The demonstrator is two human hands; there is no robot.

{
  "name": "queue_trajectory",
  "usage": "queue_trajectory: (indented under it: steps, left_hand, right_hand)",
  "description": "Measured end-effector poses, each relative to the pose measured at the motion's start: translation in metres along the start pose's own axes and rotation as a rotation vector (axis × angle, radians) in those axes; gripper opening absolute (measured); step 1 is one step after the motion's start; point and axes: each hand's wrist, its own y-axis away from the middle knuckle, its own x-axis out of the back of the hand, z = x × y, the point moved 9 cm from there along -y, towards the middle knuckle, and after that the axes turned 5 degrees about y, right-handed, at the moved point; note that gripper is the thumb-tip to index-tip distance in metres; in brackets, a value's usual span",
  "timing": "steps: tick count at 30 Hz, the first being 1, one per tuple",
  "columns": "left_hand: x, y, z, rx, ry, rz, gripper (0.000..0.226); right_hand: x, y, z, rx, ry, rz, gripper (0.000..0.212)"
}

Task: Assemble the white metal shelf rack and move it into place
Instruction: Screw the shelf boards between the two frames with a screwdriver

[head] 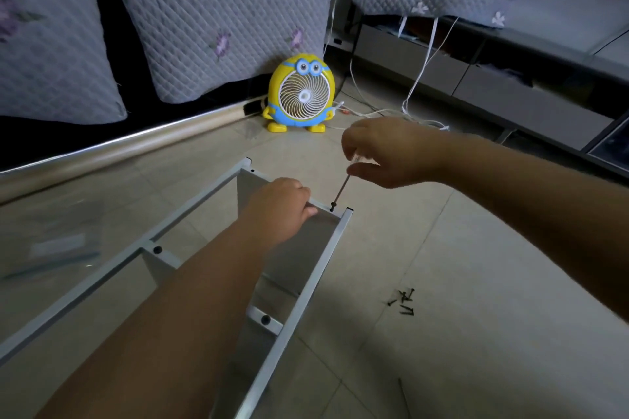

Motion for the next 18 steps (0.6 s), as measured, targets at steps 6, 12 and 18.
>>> queue_trajectory:
  steps: [6, 12, 18]
  left_hand:
    - [-0.001, -0.002, -0.001, -0.014, -0.004, 0.011, 0.036]
    - [-0.001, -0.002, -0.001, -0.013, -0.040, -0.050, 0.035]
    - [0.001, -0.005, 0.001, 0.027, -0.085, -0.110, 0.035]
  right_hand:
    - [0.006, -0.005, -0.003, -0.017, 0.041, 0.003, 0.026]
    - [0.004, -0.008, 0.011, -0.262, 0.021, -0.145, 0.032]
    - [-0.003, -0.019, 0.000, -0.254, -0.128, -0.247, 0.020]
